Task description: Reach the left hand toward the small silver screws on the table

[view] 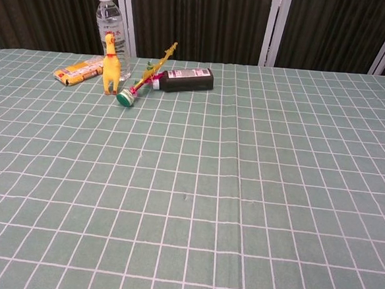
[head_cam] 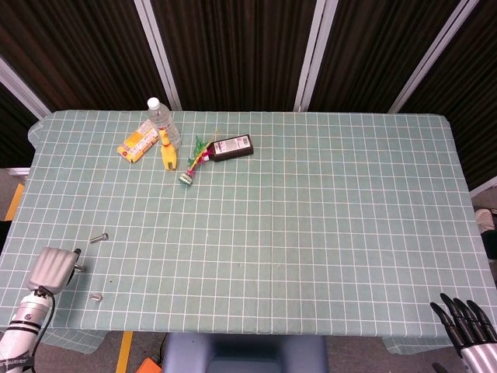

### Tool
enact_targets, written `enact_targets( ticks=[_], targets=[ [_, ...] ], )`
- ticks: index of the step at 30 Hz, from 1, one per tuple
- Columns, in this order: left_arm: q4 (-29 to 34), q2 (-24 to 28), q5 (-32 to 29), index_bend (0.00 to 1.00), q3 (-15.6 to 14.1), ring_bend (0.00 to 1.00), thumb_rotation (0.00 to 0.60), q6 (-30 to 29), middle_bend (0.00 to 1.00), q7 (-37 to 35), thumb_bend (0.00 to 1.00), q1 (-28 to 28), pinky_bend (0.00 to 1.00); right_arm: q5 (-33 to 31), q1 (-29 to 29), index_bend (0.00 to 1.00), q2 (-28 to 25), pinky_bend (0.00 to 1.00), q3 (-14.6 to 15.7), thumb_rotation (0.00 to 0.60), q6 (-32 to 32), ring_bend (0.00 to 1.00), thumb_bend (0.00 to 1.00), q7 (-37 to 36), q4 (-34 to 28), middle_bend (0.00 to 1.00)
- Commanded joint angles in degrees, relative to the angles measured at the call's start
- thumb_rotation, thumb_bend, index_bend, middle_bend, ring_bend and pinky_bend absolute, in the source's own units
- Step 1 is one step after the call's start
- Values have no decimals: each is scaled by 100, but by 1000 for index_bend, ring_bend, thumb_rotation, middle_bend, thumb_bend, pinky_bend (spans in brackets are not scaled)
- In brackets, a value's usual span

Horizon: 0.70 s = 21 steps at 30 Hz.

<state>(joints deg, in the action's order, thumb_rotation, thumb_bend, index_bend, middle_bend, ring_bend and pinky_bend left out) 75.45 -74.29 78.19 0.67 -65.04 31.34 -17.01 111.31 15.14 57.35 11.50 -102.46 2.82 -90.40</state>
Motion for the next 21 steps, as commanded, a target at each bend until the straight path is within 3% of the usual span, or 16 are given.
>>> enact_targets(
  ticks=[1,13,16,21],
  targets=[
    [7,-12,-23,484,-20,1000,600,23,1000,16,391,-12,1000,0,0,0,2,0,-1,600,1,0,180,5,-2,0],
    [174,71,83,396,-79,1000,600,-129,1000,-306,385,15,1000,-2,2,0,10,0,-4,600,5,0,180,17,0,0],
    [603,266,124,387,-24,1000,600,-177,1000,-830,384,19,1000,3,4,0,16,0,-2,600,7,0,180,29,-1,0],
    [857,176,168,410,460,1000,600,-593,1000,-2058,377,-62,1000,17,2,0,24,0,6,600,22,0,179,49,2,0]
  ],
)
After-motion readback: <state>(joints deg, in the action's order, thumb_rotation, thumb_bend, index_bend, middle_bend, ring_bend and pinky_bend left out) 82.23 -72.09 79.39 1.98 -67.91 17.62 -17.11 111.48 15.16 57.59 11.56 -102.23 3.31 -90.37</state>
